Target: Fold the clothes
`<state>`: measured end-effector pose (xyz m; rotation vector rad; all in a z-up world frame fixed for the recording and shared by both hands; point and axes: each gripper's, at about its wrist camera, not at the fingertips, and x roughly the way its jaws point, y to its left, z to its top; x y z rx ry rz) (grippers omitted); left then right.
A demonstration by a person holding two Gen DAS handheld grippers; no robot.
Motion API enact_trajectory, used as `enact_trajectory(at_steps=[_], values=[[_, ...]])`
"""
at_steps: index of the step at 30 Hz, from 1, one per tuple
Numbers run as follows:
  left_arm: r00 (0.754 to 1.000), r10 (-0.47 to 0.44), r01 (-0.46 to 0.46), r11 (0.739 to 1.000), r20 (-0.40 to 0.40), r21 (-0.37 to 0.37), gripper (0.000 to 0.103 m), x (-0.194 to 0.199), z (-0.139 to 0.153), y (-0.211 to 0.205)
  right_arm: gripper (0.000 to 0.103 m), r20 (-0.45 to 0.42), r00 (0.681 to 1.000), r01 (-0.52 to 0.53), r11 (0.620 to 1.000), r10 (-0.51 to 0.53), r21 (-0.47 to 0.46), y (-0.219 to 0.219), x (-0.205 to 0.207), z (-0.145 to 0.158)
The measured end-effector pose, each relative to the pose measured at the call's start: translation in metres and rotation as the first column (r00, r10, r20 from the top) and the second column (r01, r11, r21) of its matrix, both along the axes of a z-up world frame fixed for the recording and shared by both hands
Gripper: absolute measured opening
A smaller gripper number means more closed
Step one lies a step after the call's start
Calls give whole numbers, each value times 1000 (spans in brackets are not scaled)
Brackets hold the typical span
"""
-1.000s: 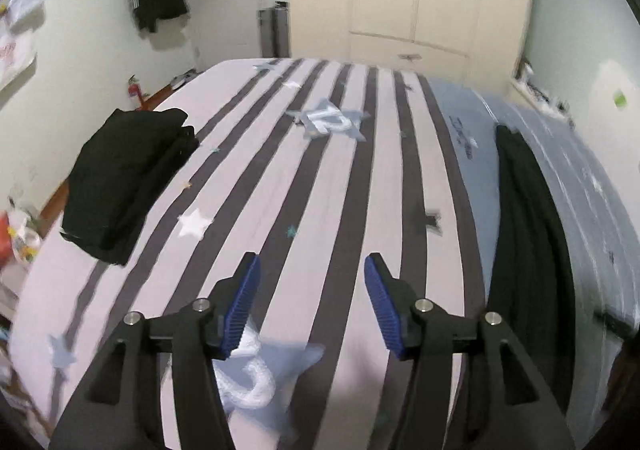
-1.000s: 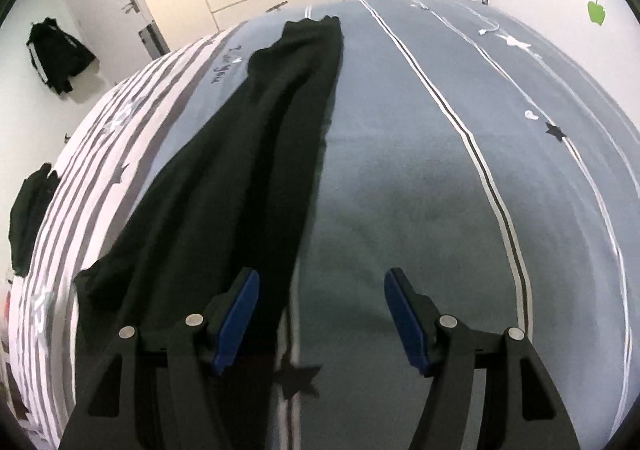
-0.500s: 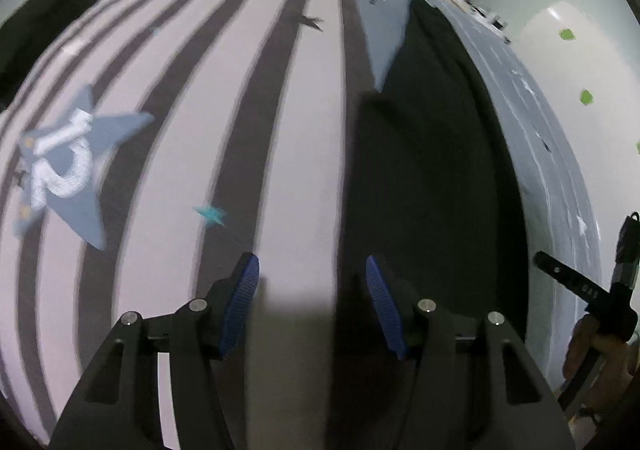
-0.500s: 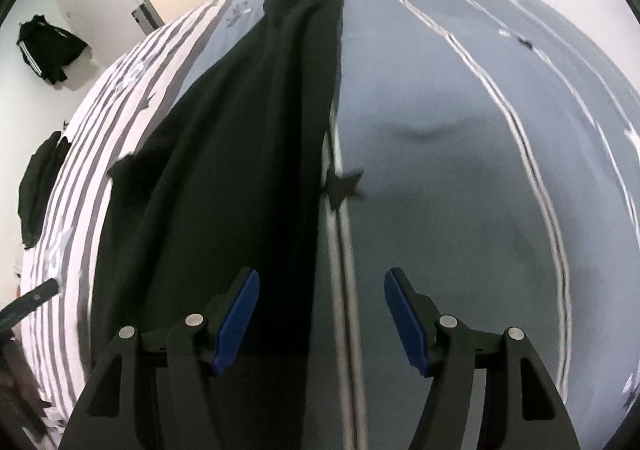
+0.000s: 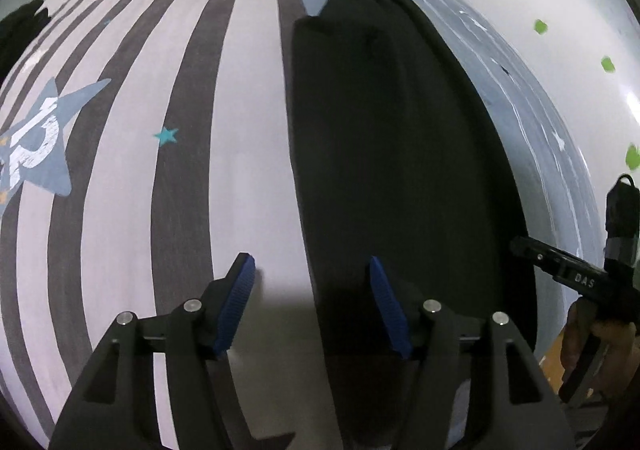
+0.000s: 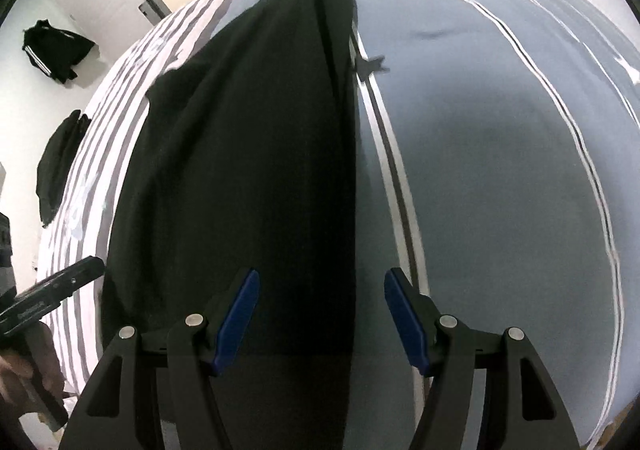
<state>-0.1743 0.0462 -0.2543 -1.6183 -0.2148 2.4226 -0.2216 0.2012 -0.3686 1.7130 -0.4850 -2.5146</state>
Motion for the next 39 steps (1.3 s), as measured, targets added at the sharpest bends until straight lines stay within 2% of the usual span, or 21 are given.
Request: enact_trajectory(at_steps=[4, 9, 11, 14, 17, 19, 21, 24, 25, 27, 29, 31, 33, 36, 39], values=[[1000, 25, -25, 1000, -2, 2, 61, 34, -7, 9, 62, -3, 1000, 5, 1000, -5, -6, -4, 25, -10], [1000, 8, -8, 999, 3, -37, 64, 83, -22, 31, 62, -17, 1000, -14, 1000, 14, -25, -5, 68, -19], [1000, 2, -1, 1000, 18, -14, 65, 99, -29, 38, 62, -16, 1000, -22, 999, 21, -40, -4, 85, -25], [1000, -7, 7, 1000, -16, 0, 67, 115, -33, 49, 63, -43, 998, -39, 998, 37, -52, -4, 100, -28], [999, -12, 14, 998, -36, 62, 66, 115, -33, 57, 69, -70, 997, -27, 995, 20, -91, -5, 100, -30], [999, -25, 29, 995, -46, 92, 59, 112, -33, 63, 69, -92, 996, -28, 994, 18, -107, -8, 98, -31], [998, -38, 43, 993, -49, 107, 55, 110, -33, 69, 69, -113, 993, -40, 991, 25, -129, -13, 97, -32], [998, -44, 50, 990, -43, 129, 33, 109, -32, 70, 69, -130, 990, -67, 985, 46, -161, -19, 93, -34], [998, -42, 48, 989, -39, 140, 22, 109, -32, 69, 66, -136, 989, -77, 983, 54, -167, -22, 92, -34], [996, -71, 77, 988, -50, 132, 11, 110, -27, 73, 44, -131, 989, -91, 980, 68, -178, -22, 89, -38], [992, -107, 114, 988, -66, 103, 7, 112, -20, 81, 15, -113, 992, -80, 976, 58, -203, -17, 87, -41], [991, -110, 117, 989, -72, 95, 6, 116, -15, 83, 12, -105, 993, -82, 971, 59, -223, -15, 86, -40], [991, -102, 110, 988, -85, 105, 6, 122, -1, 83, 9, -116, 989, -116, 976, 95, -185, -21, 88, -33], [990, -101, 112, 987, -98, 115, 5, 147, 30, 83, 9, -148, 979, -163, 976, 142, -143, -29, 98, -10], [992, -119, 124, 985, -48, 121, 5, 186, 51, 74, 9, -164, 969, -211, 968, 187, -140, -36, 120, 21]])
